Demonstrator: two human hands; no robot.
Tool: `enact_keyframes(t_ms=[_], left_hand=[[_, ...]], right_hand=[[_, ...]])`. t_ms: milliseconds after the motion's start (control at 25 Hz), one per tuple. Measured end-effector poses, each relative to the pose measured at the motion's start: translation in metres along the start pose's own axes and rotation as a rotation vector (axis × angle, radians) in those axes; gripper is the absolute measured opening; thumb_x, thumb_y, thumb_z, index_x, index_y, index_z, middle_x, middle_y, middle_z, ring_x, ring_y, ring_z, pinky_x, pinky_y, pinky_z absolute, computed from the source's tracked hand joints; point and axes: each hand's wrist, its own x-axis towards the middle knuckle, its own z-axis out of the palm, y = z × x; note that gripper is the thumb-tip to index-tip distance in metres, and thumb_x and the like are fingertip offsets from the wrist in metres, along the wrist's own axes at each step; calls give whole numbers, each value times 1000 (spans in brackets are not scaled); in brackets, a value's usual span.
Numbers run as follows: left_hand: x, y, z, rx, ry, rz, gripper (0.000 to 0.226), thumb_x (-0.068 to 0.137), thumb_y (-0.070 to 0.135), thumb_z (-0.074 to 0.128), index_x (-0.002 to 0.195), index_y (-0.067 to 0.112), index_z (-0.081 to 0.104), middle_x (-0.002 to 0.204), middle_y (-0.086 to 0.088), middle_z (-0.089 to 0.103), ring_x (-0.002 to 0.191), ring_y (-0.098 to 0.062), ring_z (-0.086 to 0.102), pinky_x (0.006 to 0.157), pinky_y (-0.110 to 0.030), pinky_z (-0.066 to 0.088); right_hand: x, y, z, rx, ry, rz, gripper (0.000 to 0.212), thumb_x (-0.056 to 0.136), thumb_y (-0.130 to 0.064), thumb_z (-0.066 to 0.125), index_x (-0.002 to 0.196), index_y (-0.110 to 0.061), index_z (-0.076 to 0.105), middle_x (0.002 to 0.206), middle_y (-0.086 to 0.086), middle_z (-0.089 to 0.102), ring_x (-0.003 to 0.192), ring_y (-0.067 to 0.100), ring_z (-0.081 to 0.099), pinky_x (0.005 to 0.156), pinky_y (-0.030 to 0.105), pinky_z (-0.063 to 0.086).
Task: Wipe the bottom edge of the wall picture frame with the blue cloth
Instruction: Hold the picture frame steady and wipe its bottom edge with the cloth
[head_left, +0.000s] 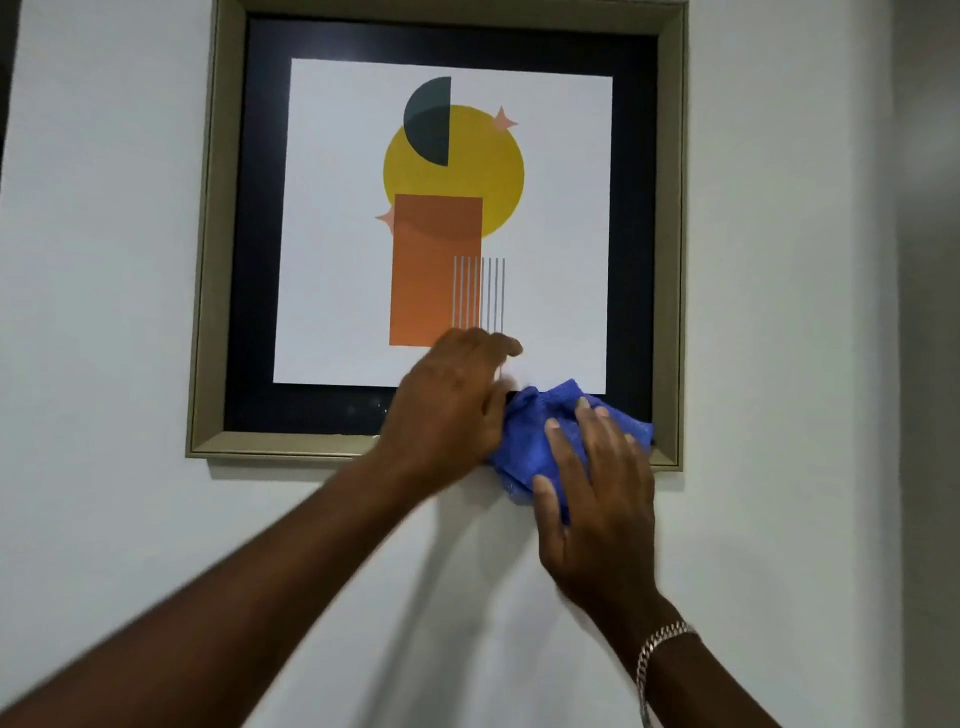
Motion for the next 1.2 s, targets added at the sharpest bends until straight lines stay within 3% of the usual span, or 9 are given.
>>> enact_keyframes(t_ms=[80,160,320,480,680,840,1000,1120,1200], left_hand=[[10,-28,-13,179,36,211,29,85,9,59,112,3,65,112,-17,68,105,-36,62,88,-41,50],[20,-59,-26,334,-51,308,38,89,17,53,123,2,59,132,-20,59,125,-38,53,102,-45,43],[36,-106,-40,602,-307,411,63,98,42,26,153,12,22,164,-12,19,152,-28,14,123,-50,17],[47,-130,-44,718,-281,531,67,98,50,17,156,18,7,166,-8,8,153,-24,5,124,-51,10],[49,-133,-42,708,-245,567,70,97,53,15,156,16,6,166,-10,7,153,-26,5,123,-54,10],[47,-138,-42,699,-223,583,72,97,53,14,156,13,4,166,-12,6,153,-27,3,124,-53,10],[47,-138,-40,671,-213,601,73,97,53,16,155,12,4,166,-12,6,153,-27,3,124,-54,11],[48,-147,-47,649,-243,652,74,96,55,17,156,13,3,166,-10,5,154,-25,2,124,-52,11],[46,-154,-51,655,-246,670,75,96,55,18,156,13,2,166,-10,5,154,-24,3,124,-51,11]], right_hand=[[-12,-7,-1,18,-12,95,57,96,-47,44,138,-9,51,153,14,41,148,30,28,122,52,22],[-1,-26,2,62,32,232,60,94,-54,44,135,-11,52,151,12,44,148,28,28,123,55,16],[36,-60,19,-65,64,400,54,97,-52,41,142,-22,46,150,16,43,142,33,35,121,55,19],[8,-30,27,-178,55,209,50,101,-50,30,142,-26,47,152,13,43,143,32,33,120,51,18],[22,-53,50,-134,209,374,52,101,-51,29,144,-26,45,152,9,44,143,27,35,121,50,14],[-9,-30,47,-212,147,54,53,101,-49,29,148,-26,35,153,8,42,146,27,31,123,47,10],[13,-50,58,-188,256,297,50,101,-48,28,143,-26,44,150,6,47,143,25,35,121,50,12],[2,-43,53,-192,204,98,49,101,-49,32,142,-25,46,148,7,49,141,25,39,122,47,11],[1,-30,49,-194,215,96,49,101,-49,33,140,-24,48,146,7,52,140,26,41,122,48,12]])
